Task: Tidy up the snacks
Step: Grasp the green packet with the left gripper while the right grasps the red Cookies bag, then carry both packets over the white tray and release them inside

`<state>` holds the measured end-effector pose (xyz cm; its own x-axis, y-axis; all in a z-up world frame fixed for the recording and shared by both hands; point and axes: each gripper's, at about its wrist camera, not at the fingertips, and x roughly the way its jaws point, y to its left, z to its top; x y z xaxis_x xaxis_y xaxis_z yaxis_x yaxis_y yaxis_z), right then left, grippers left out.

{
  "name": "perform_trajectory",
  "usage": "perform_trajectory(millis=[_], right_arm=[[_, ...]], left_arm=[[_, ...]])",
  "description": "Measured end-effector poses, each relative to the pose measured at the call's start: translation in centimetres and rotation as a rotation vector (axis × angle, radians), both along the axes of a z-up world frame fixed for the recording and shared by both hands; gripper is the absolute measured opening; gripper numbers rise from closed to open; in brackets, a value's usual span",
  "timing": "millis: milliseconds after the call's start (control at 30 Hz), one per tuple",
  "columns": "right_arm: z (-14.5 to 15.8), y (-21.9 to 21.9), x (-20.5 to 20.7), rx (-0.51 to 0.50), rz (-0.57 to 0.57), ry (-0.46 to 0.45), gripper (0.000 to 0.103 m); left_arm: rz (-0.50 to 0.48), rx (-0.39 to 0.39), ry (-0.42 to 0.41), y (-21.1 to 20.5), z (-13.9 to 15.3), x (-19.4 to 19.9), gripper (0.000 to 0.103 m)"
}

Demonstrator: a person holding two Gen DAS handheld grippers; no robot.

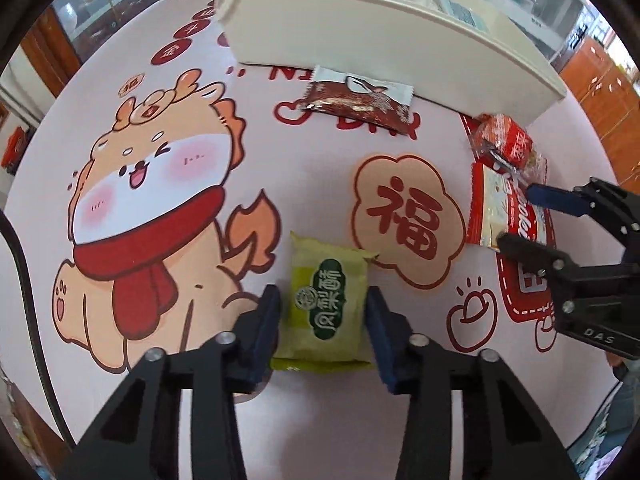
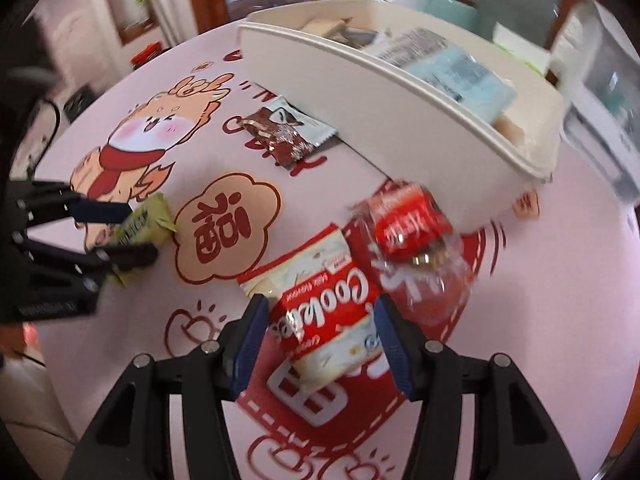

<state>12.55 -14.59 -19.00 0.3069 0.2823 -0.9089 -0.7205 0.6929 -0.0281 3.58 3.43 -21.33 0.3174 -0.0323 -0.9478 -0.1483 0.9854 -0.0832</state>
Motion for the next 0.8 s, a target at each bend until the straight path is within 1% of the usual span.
perform_trajectory(millis=[67, 133, 200, 233, 300, 367, 467, 500, 533, 633, 700, 800], right_arm=[[-0.2, 0.3, 0.0, -0.009, 0.032, 0.004, 0.062], [-0.4, 0.6, 0.1, -0.028, 0.062, 0.002, 0.067], [-0.9, 1.0, 0.2, -0.061, 0.09, 0.004, 0.069], [-0.9, 1.0, 0.2, -0.059, 0.1, 0.0, 0.07], [-1.0, 0.9, 0.5, -0.059, 0.113, 0.024, 0.07], [-1.1, 0.8, 0.9, -0.052, 0.114, 0.055, 0.071], [-1.2, 0.8, 1.0, -0.052, 0.107, 0.063, 0.07], [-1.1, 0.8, 0.9, -0.051, 0.096, 0.063, 0.067], [-1.1, 0.9, 1.0, -0.047, 0.088, 0.061, 0.058], [-0.7, 1.0, 1.0, -0.027, 0.05, 0.064, 0.046], [-0.5, 1.0, 0.9, -0.001, 0.02, 0.079, 0.045], [-0.1, 0.8, 0.4, 0.02, -0.006, 0.072, 0.045]], left_arm=[[0.004, -0.017, -0.003, 0.5, 0.1, -0.4, 0.038], [-0.001, -0.014, -0.005, 1.0, 0.3, -0.7, 0.037], [-0.009, -0.007, -0.003, 1.6, 0.3, -0.7, 0.037], [-0.01, -0.008, -0.003, 1.8, 0.3, -0.8, 0.037], [-0.011, -0.015, -0.002, 2.0, 0.3, -1.0, 0.037], [-0.013, -0.022, 0.0, 1.6, 0.6, -0.1, 0.036], [-0.029, -0.026, -0.002, 1.6, 0.6, 0.2, 0.035], [-0.035, -0.028, -0.004, 1.3, 0.6, 0.5, 0.034], [-0.038, -0.031, -0.005, 1.3, 0.6, 1.3, 0.034], [-0.046, -0.037, -0.01, 1.8, 0.6, 1.3, 0.034], [-0.049, -0.046, -0.014, 2.1, 0.7, 1.1, 0.034], [-0.055, -0.052, -0.029, 2.6, 1.2, 1.0, 0.034]])
